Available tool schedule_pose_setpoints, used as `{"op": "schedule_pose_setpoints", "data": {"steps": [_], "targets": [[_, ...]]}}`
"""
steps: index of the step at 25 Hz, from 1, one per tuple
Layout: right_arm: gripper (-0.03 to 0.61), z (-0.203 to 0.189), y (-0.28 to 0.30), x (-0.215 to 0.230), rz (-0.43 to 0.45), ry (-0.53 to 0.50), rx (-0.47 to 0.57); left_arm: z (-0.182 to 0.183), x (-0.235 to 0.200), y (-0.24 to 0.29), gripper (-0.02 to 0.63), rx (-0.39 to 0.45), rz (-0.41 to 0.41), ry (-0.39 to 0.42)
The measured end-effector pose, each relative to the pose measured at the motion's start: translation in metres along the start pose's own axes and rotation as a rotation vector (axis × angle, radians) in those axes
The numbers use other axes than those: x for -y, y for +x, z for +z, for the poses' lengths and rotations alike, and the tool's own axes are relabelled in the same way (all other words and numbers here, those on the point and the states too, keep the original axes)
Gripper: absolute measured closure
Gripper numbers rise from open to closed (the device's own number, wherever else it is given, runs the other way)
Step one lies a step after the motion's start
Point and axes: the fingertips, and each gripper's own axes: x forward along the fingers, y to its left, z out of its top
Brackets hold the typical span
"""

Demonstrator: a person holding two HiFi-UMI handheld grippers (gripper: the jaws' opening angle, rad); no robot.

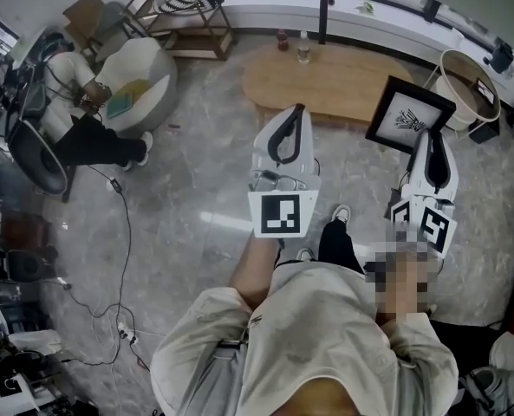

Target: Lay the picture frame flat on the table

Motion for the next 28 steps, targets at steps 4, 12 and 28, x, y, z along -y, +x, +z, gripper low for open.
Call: {"op": "schedule_pose_setpoints", "data": {"steps": [4, 12, 28], "targets": [[0.508, -0.006, 0.012, 0.007, -0.002, 0.019, -0.005, -0.001, 0.005, 0.013, 0.609, 0.010, -0.008, 0.014], [0.506, -0.020, 0.044, 0.025, -0.010, 0.042, -0.013, -0.016, 0.018, 0.050, 0.609, -0.014, -0.038, 0.027], [0.508, -0.040, 0.133, 0.091, -0.054, 0.059, -0.036, -0.038, 0.043, 0.163, 0.609, -0.026, -0.066, 0.021]]}}
